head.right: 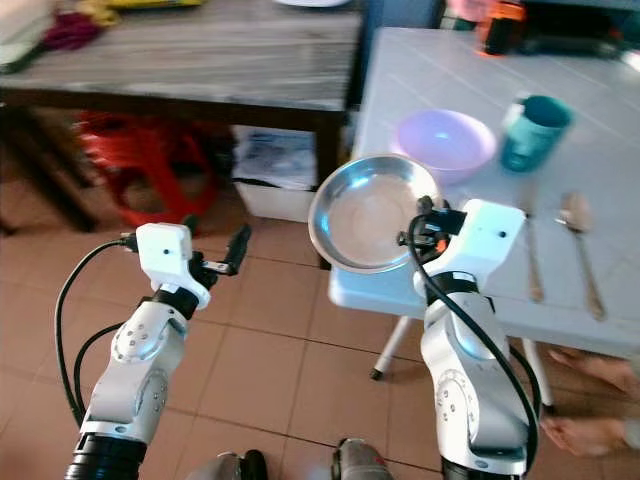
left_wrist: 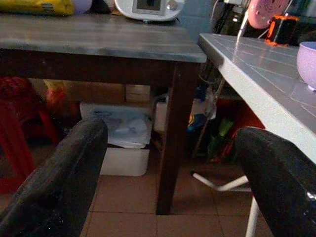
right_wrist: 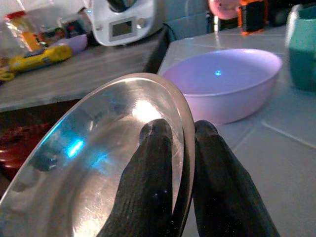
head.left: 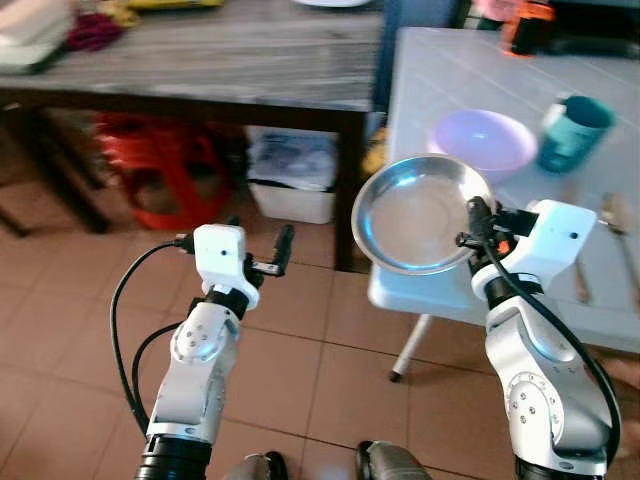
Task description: Setting the table
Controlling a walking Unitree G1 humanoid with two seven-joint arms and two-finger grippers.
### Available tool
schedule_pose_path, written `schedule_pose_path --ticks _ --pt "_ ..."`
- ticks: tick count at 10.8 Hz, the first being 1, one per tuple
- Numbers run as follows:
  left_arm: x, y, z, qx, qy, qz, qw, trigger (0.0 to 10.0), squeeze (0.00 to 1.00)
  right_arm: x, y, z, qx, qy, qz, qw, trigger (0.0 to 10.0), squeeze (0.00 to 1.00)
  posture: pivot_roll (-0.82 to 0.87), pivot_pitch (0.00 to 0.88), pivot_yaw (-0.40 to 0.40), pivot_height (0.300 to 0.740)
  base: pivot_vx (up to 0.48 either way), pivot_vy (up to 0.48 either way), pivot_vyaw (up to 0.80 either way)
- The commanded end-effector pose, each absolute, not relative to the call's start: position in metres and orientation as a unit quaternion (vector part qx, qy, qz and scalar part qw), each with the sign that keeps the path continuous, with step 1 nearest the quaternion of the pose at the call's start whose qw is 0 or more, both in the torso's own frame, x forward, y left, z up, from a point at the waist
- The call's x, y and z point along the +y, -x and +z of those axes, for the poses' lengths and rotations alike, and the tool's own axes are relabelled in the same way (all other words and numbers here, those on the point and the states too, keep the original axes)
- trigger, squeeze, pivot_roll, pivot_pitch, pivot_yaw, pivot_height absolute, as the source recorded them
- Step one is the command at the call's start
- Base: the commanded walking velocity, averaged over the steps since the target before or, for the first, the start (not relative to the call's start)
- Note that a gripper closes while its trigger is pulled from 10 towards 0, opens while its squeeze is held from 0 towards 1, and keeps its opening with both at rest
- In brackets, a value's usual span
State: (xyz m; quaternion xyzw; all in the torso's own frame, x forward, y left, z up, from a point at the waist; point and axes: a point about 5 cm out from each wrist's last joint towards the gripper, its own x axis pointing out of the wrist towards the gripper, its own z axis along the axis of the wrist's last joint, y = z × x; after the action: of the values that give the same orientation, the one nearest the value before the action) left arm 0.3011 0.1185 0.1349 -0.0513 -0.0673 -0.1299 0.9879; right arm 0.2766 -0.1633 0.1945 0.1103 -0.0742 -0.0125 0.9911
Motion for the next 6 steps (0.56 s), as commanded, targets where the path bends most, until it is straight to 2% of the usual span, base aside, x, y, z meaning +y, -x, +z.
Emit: schedule_pose_path --ticks 1,6 --pt "0.1195 -0.3003 0.1323 -0.059 0.049 -0.128 0.989 10.0 0.00 -0.1640 -0.2750 0.1971 -0.080 -0.112 -0.013 0.990 10.0 0.00 -0.21 0.203 0.051 0.740 0.000 0.000 -0.53" --pt "0.1197 -0.3005 0.1334 -0.057 0.049 -0.130 0.989 10.0 0.00 -0.1631 -0.2747 0.1964 -0.079 -0.112 -0.012 0.990 10.0 0.00 -0.21 0.205 0.050 0.740 0.000 0.000 0.00"
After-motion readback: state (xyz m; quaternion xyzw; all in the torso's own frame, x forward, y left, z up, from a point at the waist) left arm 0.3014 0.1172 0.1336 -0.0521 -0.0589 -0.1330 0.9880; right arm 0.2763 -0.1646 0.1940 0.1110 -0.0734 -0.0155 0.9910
